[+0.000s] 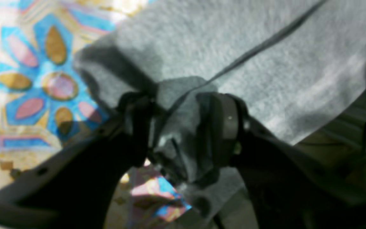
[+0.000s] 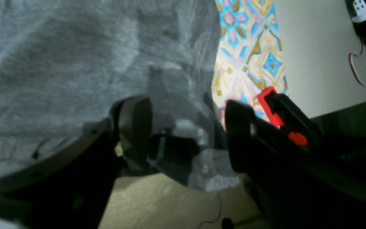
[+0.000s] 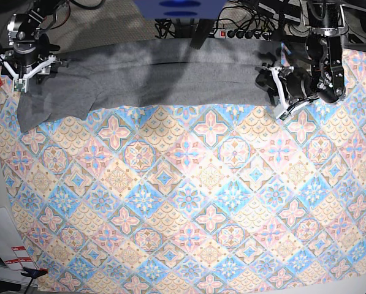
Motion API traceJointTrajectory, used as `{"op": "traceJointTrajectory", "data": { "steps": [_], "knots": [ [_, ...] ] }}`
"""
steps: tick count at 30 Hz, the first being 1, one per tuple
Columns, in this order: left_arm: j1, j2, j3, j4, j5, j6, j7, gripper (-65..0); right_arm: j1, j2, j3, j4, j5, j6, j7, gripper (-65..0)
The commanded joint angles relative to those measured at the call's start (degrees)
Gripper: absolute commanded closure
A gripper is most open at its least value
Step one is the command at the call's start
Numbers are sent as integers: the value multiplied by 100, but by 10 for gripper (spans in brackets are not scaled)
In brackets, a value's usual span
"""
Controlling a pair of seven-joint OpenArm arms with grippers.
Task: Fold the T-shirt properly
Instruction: 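Regrip the folded strip end with the left gripper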
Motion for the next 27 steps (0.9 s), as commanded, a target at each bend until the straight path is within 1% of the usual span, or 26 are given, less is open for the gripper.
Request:
{"op": "traceJointTrajectory", "data": {
  "steps": [1,7,10,13,15,18,20,22,25,27],
  "knots": [
    [-49,-68,-29,71,-256,7,-41,-297,11,62,29,128,33,-42,116,-369],
    [-23,-226,-29,71,-1021,7,-58,-298,11,71,20,128,33,-42,116,-370],
    [74,-402,-29,71,-1531,7,-58,-295,20,71,20,128,33,-42,116,-370],
    [135,-420,-38,379,-1918,7,-58,-294,108,71,20,128,33,-42,116,-370],
    [267,-420,-55,801,-2058,7,-94,-297,143,71,20,119,33,-42,116,-370],
    [654,-393,-337,1583,-2093,7,-348,-299,143,71,20,119,33,-42,116,-370],
    [883,-358,-565,1777,-2085,7,-384,-300,143,71,20,119,33,-42,116,-370],
    [1041,-341,-794,1715,-2014,7,-384,-326,143,71,20,110,33,-42,116,-370],
    [1384,-306,-1348,1320,-1882,7,-375,-418,134,79,20,101,33,-42,116,-370],
    [1551,-306,-1611,1065,-1891,7,-392,-454,134,79,20,101,33,-42,116,-370]
  ]
}}
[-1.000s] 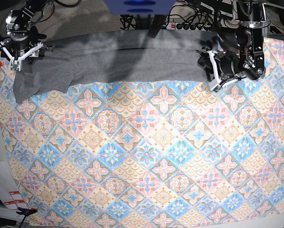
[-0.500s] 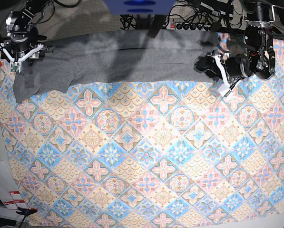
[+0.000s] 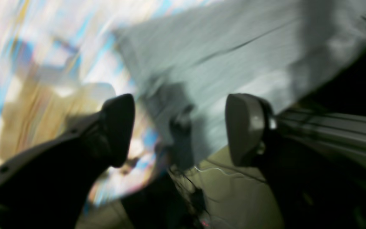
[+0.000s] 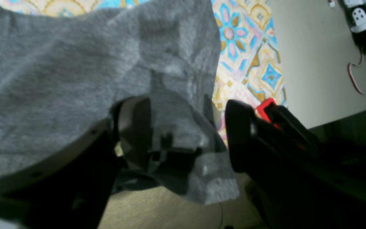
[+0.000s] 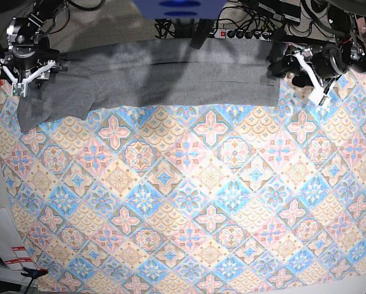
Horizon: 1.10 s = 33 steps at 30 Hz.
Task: Fold the T-shirt properly
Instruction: 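Regrip the folded strip end with the left gripper, then drag the strip end away from the robot with the left gripper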
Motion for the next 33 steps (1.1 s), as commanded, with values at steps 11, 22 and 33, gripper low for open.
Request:
{"op": "traceJointTrajectory", "data": {
  "steps": [11,22,33],
  "knots": [
    [-203,238,39,-818,227,-54,-73,-461,-43,60,-87,128,20,-42,114,-370],
    [-669,414,795,-2031,218,-54,-117,-461,-43,69,-78,136,20,-42,114,-370],
    [-722,370,1613,-2145,227,-54,-311,-59,-8,69,-87,136,11,-42,114,-369]
  ]
}}
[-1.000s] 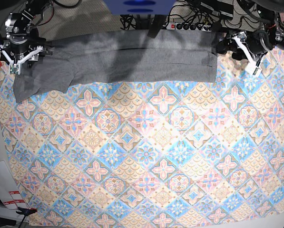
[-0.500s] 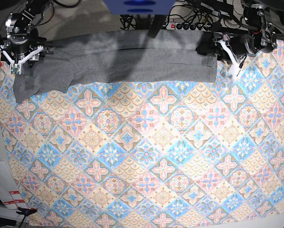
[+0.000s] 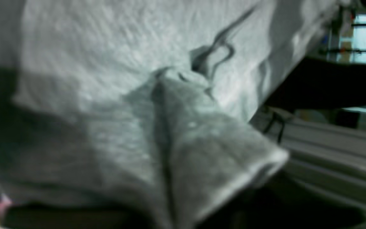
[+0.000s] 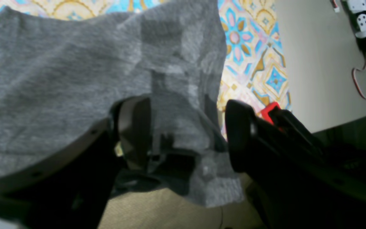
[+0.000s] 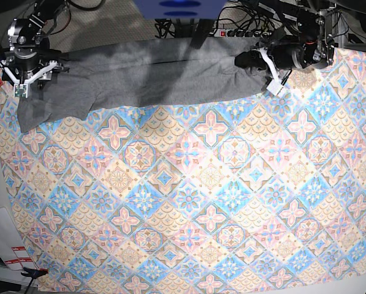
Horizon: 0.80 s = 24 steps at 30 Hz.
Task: Fold the T-shirt properly
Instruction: 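Drag the strip end away from the robot with the left gripper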
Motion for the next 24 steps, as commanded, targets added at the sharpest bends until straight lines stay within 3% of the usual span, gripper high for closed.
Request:
{"op": "traceJointTrajectory", "data": {
  "steps": [1,11,18,24],
  "knots": [
    [-78,-95,-18,19,294,71,236,-42,3,66,15,132,22,-42,118,-369],
    [-930,-87,-484,-25,277,71,324,-46,3,66,42,132,22,-42,118,-368],
    [-2126,-104,-484,-1265,277,71,464,-45,3,66,51,132,31,-42,118,-368],
    [-2777,-640,-484,-1511,277,71,508,-45,3,66,51,255,31,-42,118,-368]
  ]
}}
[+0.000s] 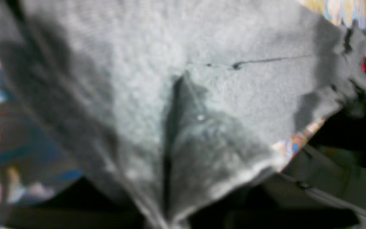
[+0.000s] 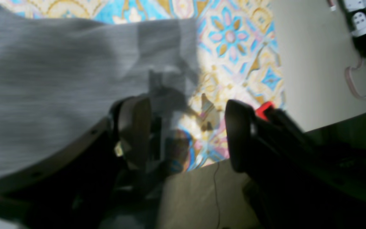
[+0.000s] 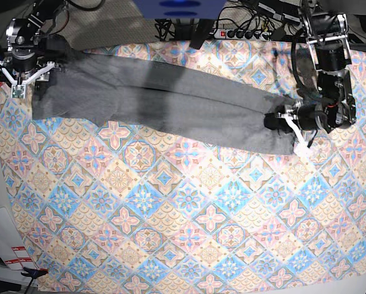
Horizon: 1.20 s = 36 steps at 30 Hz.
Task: Fold the T-shirt properly
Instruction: 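Drag the strip end away from the robot with the left gripper, then fold the strip end over toward the right gripper with the left gripper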
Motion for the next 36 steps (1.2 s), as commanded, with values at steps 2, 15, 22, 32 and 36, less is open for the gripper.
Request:
{"op": "traceJointTrajectory", "data": {
  "steps": [2,15,22,32,36],
  "knots": [
    [-154,-375,-33,87,-101,-17,-51,-45,-8,58,22,109,48,-39,108,-368],
    [215,73,-25,2478,-277,-17,797,-47,-8,40,13,109,48,-39,108,-368],
    [417,1066,599,3911,-58,-17,797,-50,-8,31,13,117,48,-39,108,-368],
    [435,1858,1980,3911,619,-17,797,-50,-8,31,13,117,48,-39,108,-368],
    [426,2069,2472,3814,971,-17,797,-50,-8,31,13,117,48,-39,108,-368]
  ]
}}
